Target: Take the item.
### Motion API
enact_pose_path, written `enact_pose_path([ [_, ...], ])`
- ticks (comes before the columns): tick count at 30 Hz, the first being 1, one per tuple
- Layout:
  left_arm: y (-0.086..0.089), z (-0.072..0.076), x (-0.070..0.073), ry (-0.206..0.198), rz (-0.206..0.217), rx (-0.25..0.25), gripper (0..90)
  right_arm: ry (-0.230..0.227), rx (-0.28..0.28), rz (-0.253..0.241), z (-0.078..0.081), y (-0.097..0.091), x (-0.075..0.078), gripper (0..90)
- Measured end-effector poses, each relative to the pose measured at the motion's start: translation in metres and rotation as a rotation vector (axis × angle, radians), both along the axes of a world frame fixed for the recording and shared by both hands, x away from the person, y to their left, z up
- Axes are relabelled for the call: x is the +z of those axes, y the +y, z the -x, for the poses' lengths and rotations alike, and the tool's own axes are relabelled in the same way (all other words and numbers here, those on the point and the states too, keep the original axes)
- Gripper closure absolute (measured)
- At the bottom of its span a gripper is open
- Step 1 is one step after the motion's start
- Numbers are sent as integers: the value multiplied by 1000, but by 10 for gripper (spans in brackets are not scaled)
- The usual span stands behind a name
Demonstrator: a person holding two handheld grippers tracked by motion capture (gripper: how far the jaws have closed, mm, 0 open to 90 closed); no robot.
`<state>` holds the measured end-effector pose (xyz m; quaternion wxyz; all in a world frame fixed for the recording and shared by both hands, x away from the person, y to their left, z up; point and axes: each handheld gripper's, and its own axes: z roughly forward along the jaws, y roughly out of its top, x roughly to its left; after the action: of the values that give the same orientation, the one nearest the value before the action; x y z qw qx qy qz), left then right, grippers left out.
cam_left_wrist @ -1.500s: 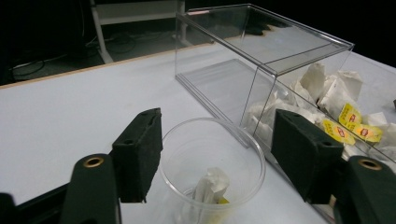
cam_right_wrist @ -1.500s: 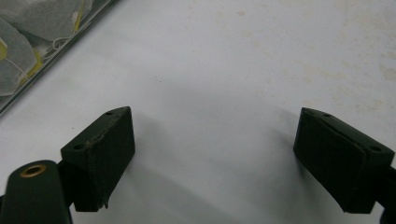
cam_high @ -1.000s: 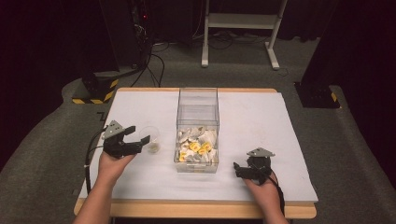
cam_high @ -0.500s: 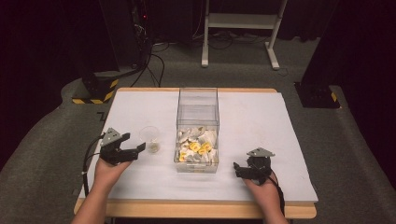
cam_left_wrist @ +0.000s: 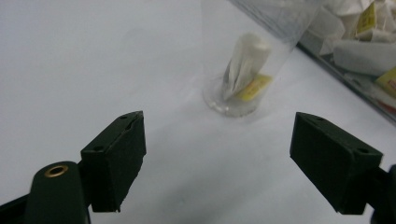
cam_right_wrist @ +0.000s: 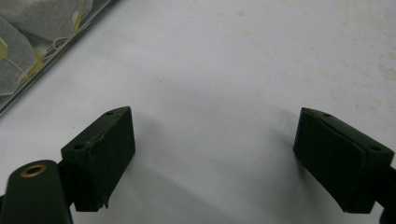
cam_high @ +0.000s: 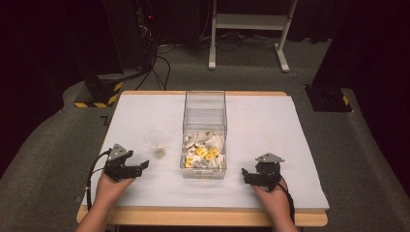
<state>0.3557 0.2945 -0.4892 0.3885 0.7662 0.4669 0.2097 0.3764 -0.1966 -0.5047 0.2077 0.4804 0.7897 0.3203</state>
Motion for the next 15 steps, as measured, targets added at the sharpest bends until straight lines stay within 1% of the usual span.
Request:
enact_pose_path([
  [2, -1, 2, -6, 15, -20, -2, 190, 0, 0, 0, 0, 0, 0, 127],
  [3, -1, 4, -11, 32, -34, -7, 190, 0, 0, 0, 0, 0, 0, 126],
  [4, -1, 4, -11, 32, -34, -7, 189, 0, 0, 0, 0, 0, 0, 126],
  [5, -1, 6, -16, 48, -50, -5, 188, 0, 0, 0, 0, 0, 0, 127],
  [6, -1, 6, -16, 48, -50, -5, 188, 0, 0, 0, 0, 0, 0, 127],
  [7, -3, 8, -16, 51, -66, -8, 188, 0, 0, 0, 0, 0, 0, 127],
  [8, -3, 8, -16, 51, -66, -8, 189, 0, 0, 0, 0, 0, 0, 127],
  [9, -5, 8, -17, 56, -90, -16, 189, 0, 0, 0, 0, 0, 0, 127],
  [10, -7, 9, -18, 50, -106, -13, 181, -1, 0, 0, 0, 0, 0, 127],
  [11, -6, 9, -19, 55, -87, -3, 171, -1, 0, 1, 0, 0, 0, 127],
  [13, -5, 10, -20, 51, -84, -3, 170, -1, 0, 2, 0, 0, 0, 127],
  [15, -6, 10, -20, 48, -90, -3, 170, -1, 1, 2, 0, 0, 0, 127],
])
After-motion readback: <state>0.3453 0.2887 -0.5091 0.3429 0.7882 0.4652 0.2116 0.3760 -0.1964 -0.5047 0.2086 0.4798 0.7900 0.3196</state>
